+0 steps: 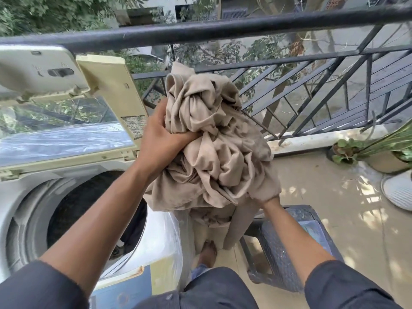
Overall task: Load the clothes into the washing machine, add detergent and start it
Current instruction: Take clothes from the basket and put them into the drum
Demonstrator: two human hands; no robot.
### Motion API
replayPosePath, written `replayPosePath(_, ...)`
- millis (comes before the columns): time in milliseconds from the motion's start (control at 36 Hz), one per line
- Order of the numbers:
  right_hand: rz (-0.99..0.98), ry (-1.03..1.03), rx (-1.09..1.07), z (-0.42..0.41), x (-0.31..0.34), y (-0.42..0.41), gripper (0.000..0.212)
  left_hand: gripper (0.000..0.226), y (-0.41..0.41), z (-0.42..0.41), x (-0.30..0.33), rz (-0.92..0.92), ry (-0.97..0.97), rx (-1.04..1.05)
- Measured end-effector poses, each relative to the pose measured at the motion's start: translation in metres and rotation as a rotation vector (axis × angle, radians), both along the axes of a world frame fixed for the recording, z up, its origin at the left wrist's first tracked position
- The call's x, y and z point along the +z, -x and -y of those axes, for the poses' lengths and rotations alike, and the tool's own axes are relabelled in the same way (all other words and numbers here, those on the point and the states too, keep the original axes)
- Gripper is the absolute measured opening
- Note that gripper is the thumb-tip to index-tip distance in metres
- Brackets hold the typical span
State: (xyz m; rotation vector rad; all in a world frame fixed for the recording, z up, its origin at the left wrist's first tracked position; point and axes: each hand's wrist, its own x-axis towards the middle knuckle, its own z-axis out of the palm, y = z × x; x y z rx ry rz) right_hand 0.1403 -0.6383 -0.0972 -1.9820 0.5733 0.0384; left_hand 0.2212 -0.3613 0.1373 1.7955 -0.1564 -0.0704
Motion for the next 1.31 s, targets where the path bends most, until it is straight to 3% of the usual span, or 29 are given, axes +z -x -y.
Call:
replayPosePath(83,-0.145,-0.068,-0.312,0.009,0.024,0.014,0.02,0.061,0.003,-0.002,-0.009,0.023,-0.075,0.008)
replayPosePath(167,-0.112,-0.124,-0.422,0.01,0.055,0.016,0.019,0.066,0.005,-0.001,-0.016,0.034,-0.137,0.0)
replayPosePath(222,-0.024,-0.088,-0.397,0.008,0.082,0.014,0.011,0.069,0.006,0.0,-0.02,0.038,-0.2,-0.004)
replayPosePath(278,0.048,-0.09,-0.371,0.005,0.101,0.011,0.025,0.072,0.007,0.0,-0.023,0.045,-0.273,0.006)
replayPosePath(389,0.142,-0.194,-0.261,-0.011,0.145,0.003,0.033,0.075,0.008,0.002,-0.026,0.058,-0.364,0.033)
replayPosePath(500,0.237,-0.202,-0.133,-0.03,0.177,-0.002,0.005,0.068,0.009,0.005,-0.023,0.068,-0.389,0.053)
replayPosePath(556,0.273,-0.233,-0.086,-0.042,0.19,-0.001,0.008,0.07,0.009,0.006,-0.021,0.052,-0.394,0.054)
replayPosePath(639,0.278,-0.322,0.013,-0.06,0.207,-0.001,0.02,0.088,0.007,0.003,-0.02,-0.022,-0.404,-0.023)
replayPosePath(722,0.223,-0.379,0.157,-0.074,0.216,0.0,0.02,0.115,0.008,0.001,-0.021,-0.106,-0.285,-0.19)
replayPosePath(861,0.148,-0.335,0.287,-0.097,0.219,0.004,0.012,0.146,0.018,0.006,-0.03,-0.014,-0.4,-0.253)
replayPosePath(944,0.156,-0.272,0.358,-0.109,0.231,0.01,0.006,0.136,0.03,0.015,-0.03,0.047,-0.514,-0.164)
replayPosePath(1056,0.215,-0.211,0.421,-0.112,0.244,0.011,0.016,0.115,0.037,0.025,-0.029,0.078,-0.607,0.058)
replayPosePath(1222,0.3,-0.21,0.425,-0.091,0.246,-0.001,0.035,0.082,0.038,0.025,-0.025,0.102,-0.437,0.238)
replayPosePath(1306,0.372,-0.162,0.263,-0.073,0.236,-0.002,0.025,0.072,0.031,0.025,-0.023,0.134,-0.394,0.25)
